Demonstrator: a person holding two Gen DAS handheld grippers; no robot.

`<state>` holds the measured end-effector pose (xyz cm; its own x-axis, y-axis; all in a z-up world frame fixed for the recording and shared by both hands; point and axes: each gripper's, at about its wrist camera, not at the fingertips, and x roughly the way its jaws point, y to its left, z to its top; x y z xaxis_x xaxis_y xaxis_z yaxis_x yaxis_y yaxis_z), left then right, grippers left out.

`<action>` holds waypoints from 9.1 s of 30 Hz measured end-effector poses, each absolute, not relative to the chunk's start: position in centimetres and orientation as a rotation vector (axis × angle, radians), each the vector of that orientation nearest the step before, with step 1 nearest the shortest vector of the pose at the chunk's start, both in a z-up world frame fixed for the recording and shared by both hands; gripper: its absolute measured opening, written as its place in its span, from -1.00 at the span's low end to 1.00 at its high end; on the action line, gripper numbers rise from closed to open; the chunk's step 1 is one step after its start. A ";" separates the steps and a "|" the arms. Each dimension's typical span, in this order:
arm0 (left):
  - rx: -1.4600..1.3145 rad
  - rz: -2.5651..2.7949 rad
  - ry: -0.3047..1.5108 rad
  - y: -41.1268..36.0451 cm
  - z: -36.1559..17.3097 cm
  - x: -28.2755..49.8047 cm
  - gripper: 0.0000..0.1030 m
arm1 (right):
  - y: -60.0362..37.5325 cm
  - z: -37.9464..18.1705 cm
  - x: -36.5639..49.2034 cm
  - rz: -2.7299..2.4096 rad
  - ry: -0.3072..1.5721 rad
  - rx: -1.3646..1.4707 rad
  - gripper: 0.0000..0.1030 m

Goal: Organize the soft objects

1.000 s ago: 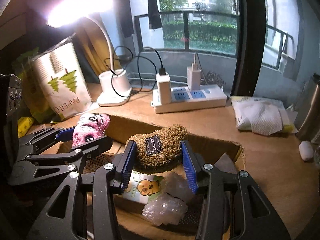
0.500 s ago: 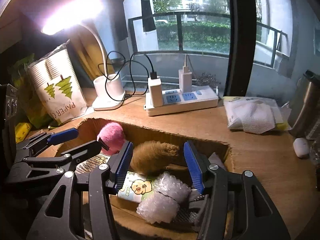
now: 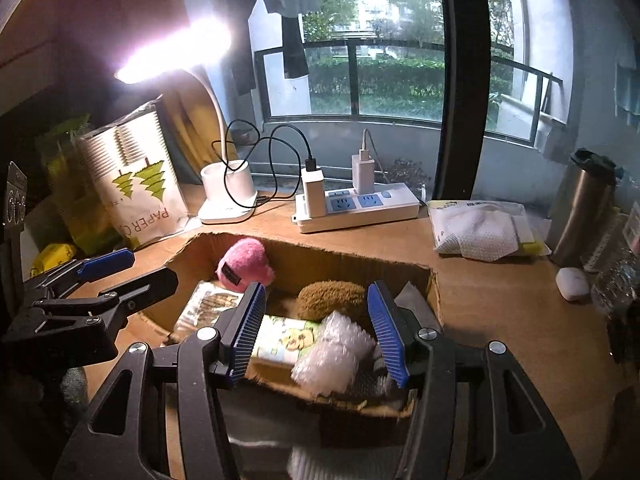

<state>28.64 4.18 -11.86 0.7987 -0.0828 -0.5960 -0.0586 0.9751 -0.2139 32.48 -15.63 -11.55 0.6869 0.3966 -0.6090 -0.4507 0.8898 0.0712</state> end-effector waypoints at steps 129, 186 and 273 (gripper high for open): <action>-0.150 -0.151 0.758 -0.2 -15.2 20.0 -0.79 | -20.2 -15.4 24.2 0.446 0.796 -0.188 -0.68; -0.147 -0.143 0.710 1.1 -14.2 21.4 -0.79 | -21.2 -20.3 27.8 0.402 0.944 -0.150 0.03; -0.193 -0.167 0.731 4.4 -15.1 32.0 -0.75 | -13.0 -13.9 36.1 0.602 0.698 -0.108 -0.73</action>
